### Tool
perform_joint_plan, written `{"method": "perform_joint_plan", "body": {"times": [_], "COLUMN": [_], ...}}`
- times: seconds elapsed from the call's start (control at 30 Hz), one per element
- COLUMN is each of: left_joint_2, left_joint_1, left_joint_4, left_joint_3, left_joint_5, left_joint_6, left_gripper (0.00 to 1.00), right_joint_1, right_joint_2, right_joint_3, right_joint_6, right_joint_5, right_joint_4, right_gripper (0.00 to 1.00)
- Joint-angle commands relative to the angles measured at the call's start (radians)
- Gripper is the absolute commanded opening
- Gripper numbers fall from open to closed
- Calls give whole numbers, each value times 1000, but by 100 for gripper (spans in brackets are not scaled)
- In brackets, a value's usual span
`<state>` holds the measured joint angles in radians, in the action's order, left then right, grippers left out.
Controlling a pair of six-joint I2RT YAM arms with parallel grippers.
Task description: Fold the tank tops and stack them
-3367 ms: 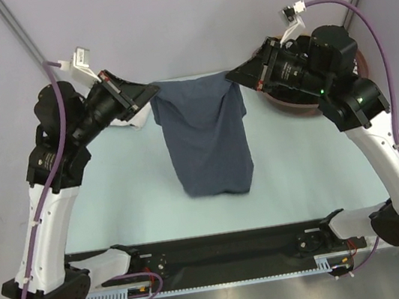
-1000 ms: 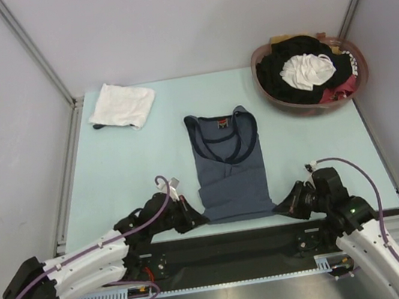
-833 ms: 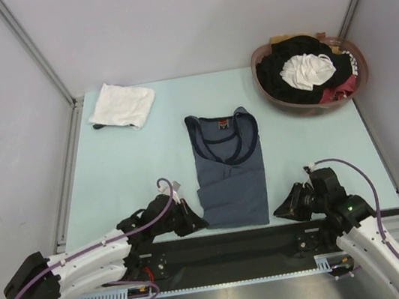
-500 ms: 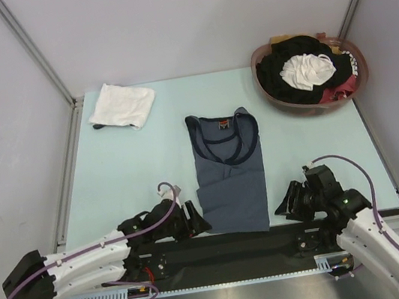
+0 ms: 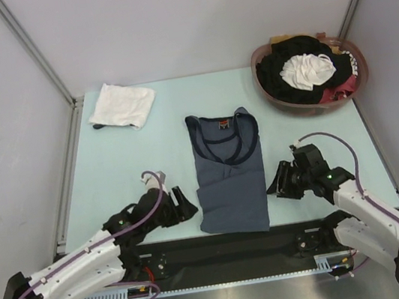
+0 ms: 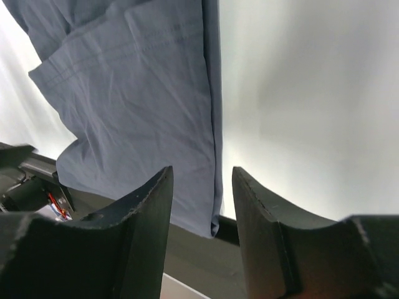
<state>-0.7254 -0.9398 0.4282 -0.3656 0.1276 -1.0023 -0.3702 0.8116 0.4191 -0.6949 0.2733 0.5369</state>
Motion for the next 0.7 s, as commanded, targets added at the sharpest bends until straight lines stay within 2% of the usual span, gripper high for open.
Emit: {"method": "perform_joint_plan", "body": {"times": [0.0, 0.1, 0.33, 0.67], "left_joint_2": [-67, -192, -417, -555], "left_joint_1": [111, 174, 196, 197], "left_joint_4": [-87, -179, -333, -424], "left_joint_3": [-75, -119, -208, -205], "left_joint_5": [-8, -60, -88, -120], "left_joint_6": [154, 204, 251, 234], "left_gripper": [73, 70, 63, 56], "right_joint_1": [-6, -4, -3, 20], "right_joint_2": [66, 153, 311, 443], "right_joint_3": [53, 70, 121, 168], "right_joint_6": [37, 51, 74, 103], "right_joint_5": [-45, -57, -83, -92], "right_joint_4": [-146, -213, -331, -385], "right_gripper": [48, 49, 47, 46]}}
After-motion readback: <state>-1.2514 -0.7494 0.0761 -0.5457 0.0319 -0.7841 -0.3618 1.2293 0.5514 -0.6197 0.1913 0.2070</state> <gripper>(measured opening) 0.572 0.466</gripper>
